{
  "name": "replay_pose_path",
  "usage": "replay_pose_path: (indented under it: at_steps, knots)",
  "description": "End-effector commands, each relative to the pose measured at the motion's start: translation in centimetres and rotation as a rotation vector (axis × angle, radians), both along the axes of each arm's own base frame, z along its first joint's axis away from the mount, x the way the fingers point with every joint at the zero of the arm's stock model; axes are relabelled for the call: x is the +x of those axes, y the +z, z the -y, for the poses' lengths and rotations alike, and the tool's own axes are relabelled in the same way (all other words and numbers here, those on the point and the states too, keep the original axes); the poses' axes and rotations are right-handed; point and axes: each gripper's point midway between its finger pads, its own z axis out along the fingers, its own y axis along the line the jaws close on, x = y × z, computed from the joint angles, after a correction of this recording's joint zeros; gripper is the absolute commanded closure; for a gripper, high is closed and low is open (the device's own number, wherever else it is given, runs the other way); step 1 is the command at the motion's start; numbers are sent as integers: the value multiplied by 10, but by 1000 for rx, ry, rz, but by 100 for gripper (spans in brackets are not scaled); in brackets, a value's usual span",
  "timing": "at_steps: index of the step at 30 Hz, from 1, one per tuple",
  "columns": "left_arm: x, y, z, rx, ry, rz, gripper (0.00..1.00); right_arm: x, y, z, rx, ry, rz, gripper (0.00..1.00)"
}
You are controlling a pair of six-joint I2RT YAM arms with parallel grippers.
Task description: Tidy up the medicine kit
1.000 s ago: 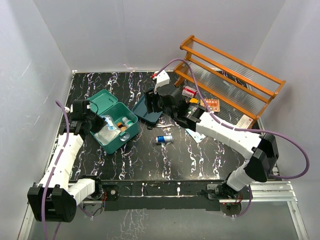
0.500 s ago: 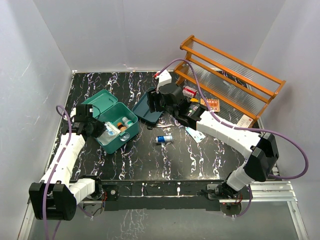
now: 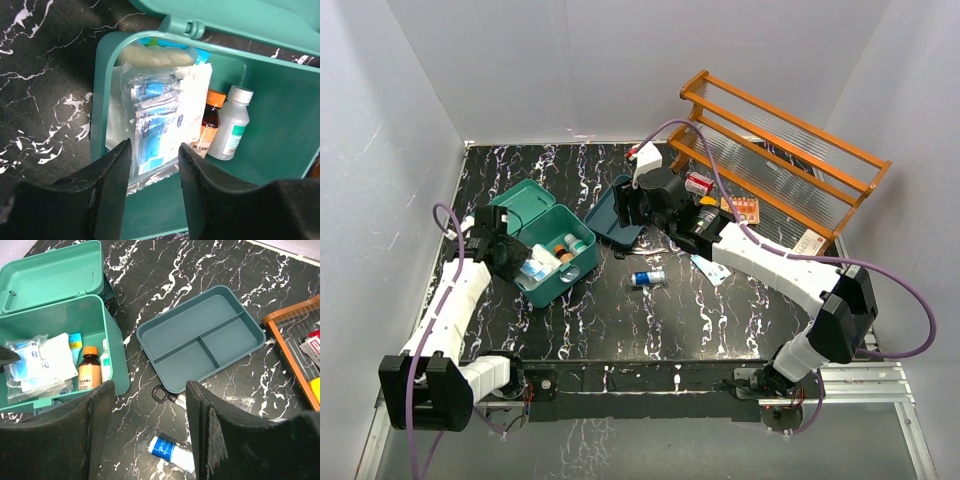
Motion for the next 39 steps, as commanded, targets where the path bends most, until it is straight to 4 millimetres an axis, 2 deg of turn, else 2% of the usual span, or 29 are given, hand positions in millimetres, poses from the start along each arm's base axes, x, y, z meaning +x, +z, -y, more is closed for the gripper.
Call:
replay_pose_path:
  at_steps: [1,5,9,16,30,36,39]
  knots:
    - [3,31,-13,76,-2,38,59,3,21,-2,64,0,39,43]
    - [5,40,-18,110,-1,36,67,3,19,-3,67,3,33,43]
    - [12,40,-9,74,-43,61,73,3,18,-3,64,3,31,43]
    - [18,17,12,-20,-119,27,71,3,17,-2,64,2,29,43]
    - [19,-34,9,-1,-141,-126,72,4,9,2,50,-6,21,43]
    - [22,-43,7,20,-156,-163,72,5,3,4,42,-10,14,43]
    - [29,-36,5,35,-170,-159,71,4,-1,5,34,-11,10,43]
